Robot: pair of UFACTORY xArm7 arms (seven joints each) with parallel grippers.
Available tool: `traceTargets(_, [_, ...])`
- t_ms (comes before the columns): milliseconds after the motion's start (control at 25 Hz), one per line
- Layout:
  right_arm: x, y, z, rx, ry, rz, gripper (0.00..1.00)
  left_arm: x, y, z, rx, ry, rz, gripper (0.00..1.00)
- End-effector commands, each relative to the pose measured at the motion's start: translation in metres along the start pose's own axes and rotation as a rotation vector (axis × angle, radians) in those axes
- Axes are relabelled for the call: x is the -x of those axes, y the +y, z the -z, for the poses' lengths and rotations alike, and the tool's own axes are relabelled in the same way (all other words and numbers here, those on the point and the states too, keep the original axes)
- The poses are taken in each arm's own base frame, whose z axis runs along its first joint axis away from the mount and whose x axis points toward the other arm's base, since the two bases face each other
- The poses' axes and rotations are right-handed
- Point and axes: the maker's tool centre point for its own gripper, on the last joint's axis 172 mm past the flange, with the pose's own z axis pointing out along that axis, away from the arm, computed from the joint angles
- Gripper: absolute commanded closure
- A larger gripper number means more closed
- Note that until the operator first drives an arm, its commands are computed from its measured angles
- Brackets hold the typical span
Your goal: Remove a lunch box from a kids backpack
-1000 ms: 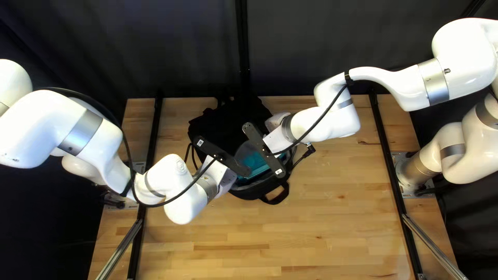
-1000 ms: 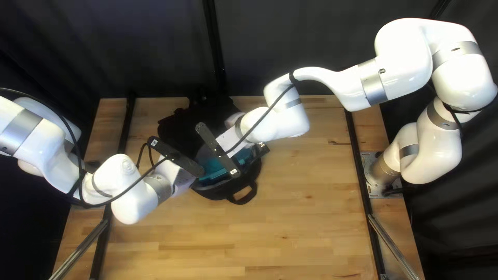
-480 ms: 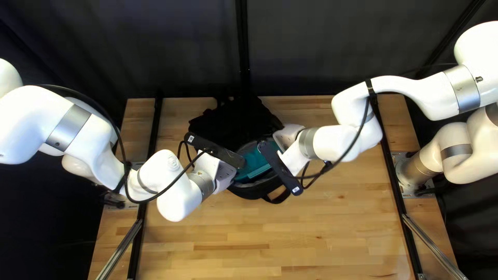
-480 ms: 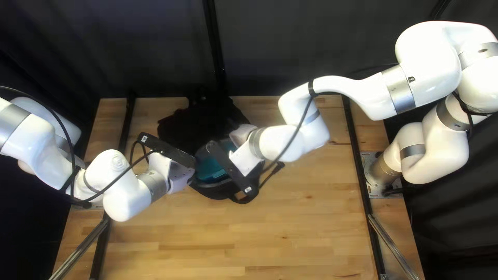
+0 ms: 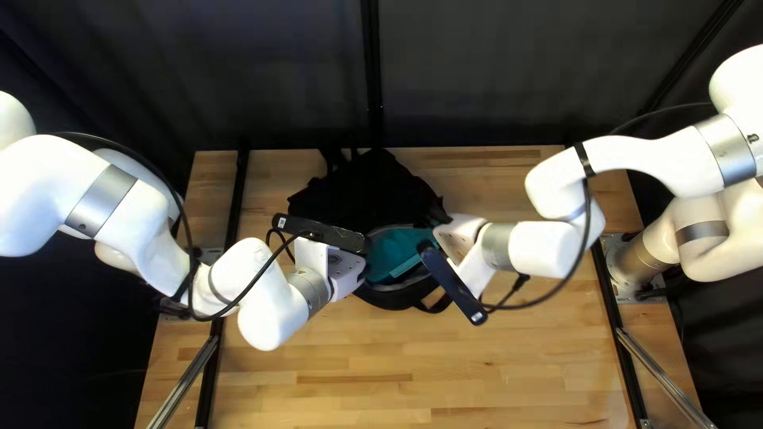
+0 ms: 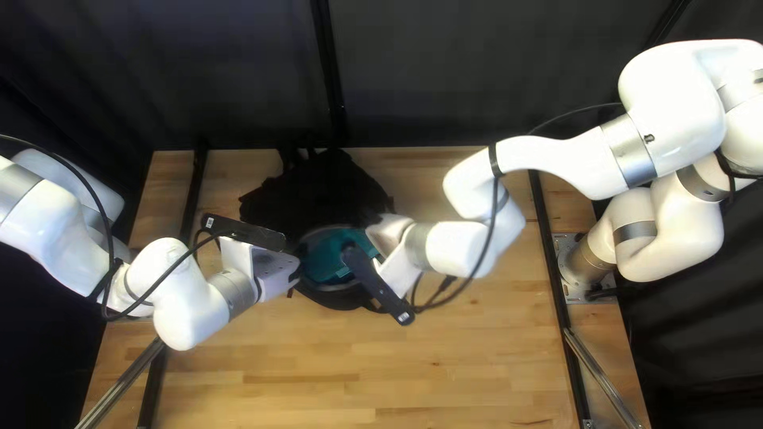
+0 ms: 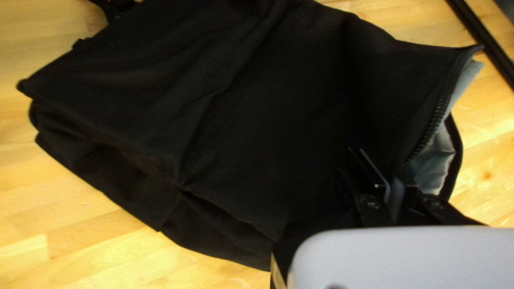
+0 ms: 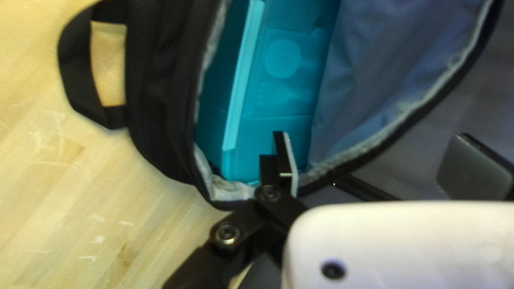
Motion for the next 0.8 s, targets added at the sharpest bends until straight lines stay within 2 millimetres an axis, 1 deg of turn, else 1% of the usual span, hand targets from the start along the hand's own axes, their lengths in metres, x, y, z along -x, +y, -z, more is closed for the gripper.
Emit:
traceTargets(40, [-0.015, -0.005, -0.011, -0.017, 0.013, 0.015, 0.00, 0.000, 0.007, -0.007, 0.010, -0.013, 0.021, 1.00])
traceTargets(200, [-0.016, -0.011, -0.028, -0.035, 0.019, 0.018, 0.00, 0.001, 0.006, -0.013, 0.014, -0.024, 0.036, 1.00])
traceTargets(280, [-0.014, -0.011, -0.032, -0.041, 0.019, 0.018, 0.00, 0.003, 0.006, -0.016, 0.015, -0.031, 0.045, 1.00])
traceTargets(520, [-0.001, -0.026, -0.049, -0.051, 0.017, 0.021, 0.00, 0.004, 0.002, -0.021, 0.015, -0.040, 0.060, 1.00])
traceTargets(640, [0.006, -0.029, -0.052, -0.054, 0.009, 0.018, 0.00, 0.004, 0.002, -0.022, 0.014, -0.042, 0.061, 1.00])
traceTargets(800, [0.010, -0.032, -0.052, -0.059, -0.001, 0.013, 0.00, 0.001, 0.003, -0.024, 0.013, -0.040, 0.065, 1.00])
